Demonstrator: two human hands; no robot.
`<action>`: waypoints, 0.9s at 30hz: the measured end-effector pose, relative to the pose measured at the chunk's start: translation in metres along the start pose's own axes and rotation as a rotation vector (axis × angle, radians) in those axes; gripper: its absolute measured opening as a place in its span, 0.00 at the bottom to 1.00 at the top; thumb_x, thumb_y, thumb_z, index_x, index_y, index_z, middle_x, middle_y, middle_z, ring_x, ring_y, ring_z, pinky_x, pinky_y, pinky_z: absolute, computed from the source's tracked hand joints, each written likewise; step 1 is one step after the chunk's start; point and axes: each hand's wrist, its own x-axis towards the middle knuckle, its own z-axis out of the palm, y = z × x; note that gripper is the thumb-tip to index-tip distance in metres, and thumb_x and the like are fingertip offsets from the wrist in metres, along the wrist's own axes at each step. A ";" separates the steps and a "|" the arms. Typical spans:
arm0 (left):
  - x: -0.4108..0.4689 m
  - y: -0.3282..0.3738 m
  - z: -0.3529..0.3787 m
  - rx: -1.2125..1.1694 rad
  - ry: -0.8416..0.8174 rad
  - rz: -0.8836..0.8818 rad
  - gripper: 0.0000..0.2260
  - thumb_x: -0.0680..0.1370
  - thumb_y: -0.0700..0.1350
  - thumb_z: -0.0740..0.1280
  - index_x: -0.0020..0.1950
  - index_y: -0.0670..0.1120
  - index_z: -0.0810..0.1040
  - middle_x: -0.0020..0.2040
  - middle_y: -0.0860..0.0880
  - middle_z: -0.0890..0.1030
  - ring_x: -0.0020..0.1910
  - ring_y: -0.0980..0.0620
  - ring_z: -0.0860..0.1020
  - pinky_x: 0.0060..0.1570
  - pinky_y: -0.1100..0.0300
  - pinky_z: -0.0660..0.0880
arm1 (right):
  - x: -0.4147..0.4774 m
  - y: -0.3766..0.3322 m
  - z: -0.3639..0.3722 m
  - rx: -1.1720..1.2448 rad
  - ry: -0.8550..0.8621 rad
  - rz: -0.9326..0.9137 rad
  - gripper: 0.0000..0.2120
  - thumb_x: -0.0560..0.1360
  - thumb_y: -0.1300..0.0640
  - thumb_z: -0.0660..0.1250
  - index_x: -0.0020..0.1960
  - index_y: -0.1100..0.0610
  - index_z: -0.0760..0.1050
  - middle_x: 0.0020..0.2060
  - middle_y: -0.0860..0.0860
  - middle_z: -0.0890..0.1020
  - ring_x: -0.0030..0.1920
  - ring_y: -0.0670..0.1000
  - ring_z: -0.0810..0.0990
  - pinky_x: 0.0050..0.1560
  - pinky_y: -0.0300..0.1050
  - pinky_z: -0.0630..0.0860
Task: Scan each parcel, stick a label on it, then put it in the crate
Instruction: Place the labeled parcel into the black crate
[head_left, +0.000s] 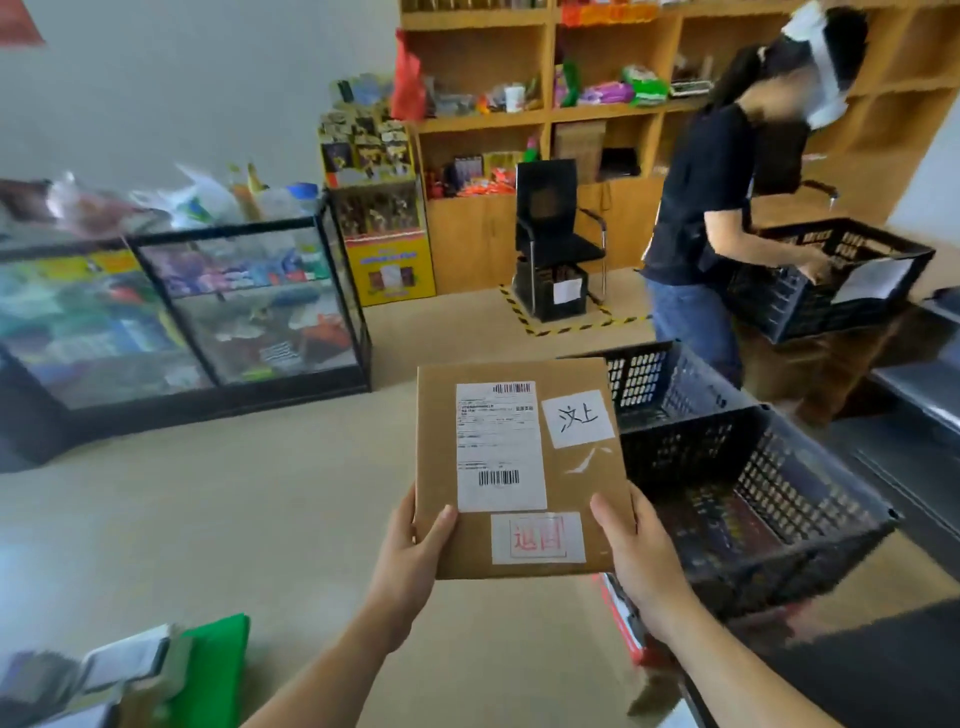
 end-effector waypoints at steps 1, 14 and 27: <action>0.016 0.006 -0.012 -0.002 0.014 0.005 0.21 0.80 0.53 0.68 0.72 0.60 0.68 0.61 0.55 0.82 0.55 0.57 0.83 0.45 0.66 0.80 | 0.018 -0.005 0.016 0.005 -0.016 -0.002 0.13 0.82 0.51 0.67 0.66 0.44 0.77 0.56 0.43 0.86 0.57 0.47 0.85 0.62 0.56 0.80; 0.241 0.059 -0.084 0.003 0.127 0.024 0.21 0.80 0.51 0.68 0.73 0.57 0.68 0.60 0.53 0.82 0.52 0.58 0.84 0.41 0.67 0.80 | 0.245 -0.042 0.144 0.047 -0.148 -0.012 0.16 0.82 0.48 0.66 0.69 0.42 0.74 0.57 0.41 0.85 0.57 0.45 0.84 0.63 0.54 0.80; 0.529 0.113 -0.040 0.089 0.024 -0.002 0.18 0.81 0.51 0.67 0.70 0.60 0.71 0.61 0.54 0.82 0.54 0.55 0.84 0.43 0.66 0.80 | 0.502 -0.056 0.162 0.099 -0.008 0.103 0.14 0.81 0.48 0.68 0.66 0.43 0.74 0.55 0.41 0.86 0.55 0.44 0.85 0.61 0.52 0.81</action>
